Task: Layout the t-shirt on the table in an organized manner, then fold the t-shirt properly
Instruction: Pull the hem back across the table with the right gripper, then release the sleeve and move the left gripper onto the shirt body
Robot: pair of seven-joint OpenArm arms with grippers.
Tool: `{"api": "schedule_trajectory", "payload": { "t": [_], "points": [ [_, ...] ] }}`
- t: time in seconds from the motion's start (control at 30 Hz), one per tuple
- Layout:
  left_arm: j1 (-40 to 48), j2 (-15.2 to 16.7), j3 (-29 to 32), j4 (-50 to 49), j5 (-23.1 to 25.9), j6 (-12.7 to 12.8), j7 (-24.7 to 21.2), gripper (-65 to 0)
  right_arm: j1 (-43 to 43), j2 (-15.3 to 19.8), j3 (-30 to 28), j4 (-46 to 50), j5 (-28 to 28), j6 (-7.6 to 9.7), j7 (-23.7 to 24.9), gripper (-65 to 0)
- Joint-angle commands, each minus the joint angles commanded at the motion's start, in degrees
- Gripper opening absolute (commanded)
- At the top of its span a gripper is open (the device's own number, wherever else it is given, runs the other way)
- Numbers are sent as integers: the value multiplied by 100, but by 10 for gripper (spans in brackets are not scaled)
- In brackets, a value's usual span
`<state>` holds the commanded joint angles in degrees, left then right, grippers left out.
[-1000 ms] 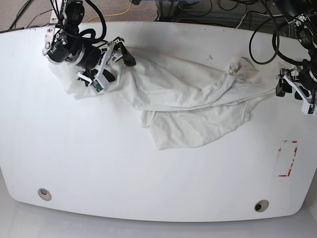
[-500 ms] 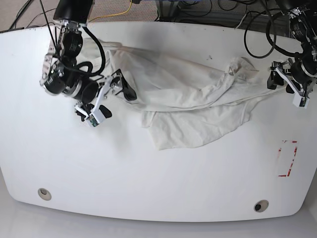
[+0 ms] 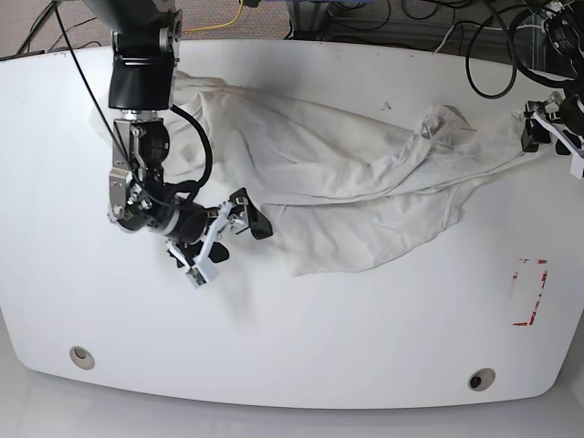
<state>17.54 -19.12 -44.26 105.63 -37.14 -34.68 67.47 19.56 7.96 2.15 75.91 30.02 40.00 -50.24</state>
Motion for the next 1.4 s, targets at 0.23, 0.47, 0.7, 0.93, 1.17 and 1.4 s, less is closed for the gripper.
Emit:
{"api": "schedule_trajectory", "payload": {
  "t": [0.23,0.47,0.7,0.93,1.17,1.4],
  "points": [
    [308,352,-9,-26,26,-44,0,-235,457,-299,-545,-1380,-853,0,1152,-36],
    [343,510,18,-211,35,-35,-26,-235,747,-554,-835,-2681,-1327,0,2251,-36],
    [-105,484,273,-800,97,-26,-35,-235,765,-668,-835,-3103,-1389,0,2602,-125],
    [-923,492,1081,-1310,1037,-62,-281,-364,738,-677,-835,-3103,-1363,0,2576,-582],
    [-1697,510,1899,-2040,1547,-35,-598,-546,598,-651,-809,-2840,-1354,0,2505,-650],
    [-2611,510,2514,-2804,2110,-26,-958,-618,-70,-448,-422,-1160,-1354,0,1582,-650]
  ]
}}
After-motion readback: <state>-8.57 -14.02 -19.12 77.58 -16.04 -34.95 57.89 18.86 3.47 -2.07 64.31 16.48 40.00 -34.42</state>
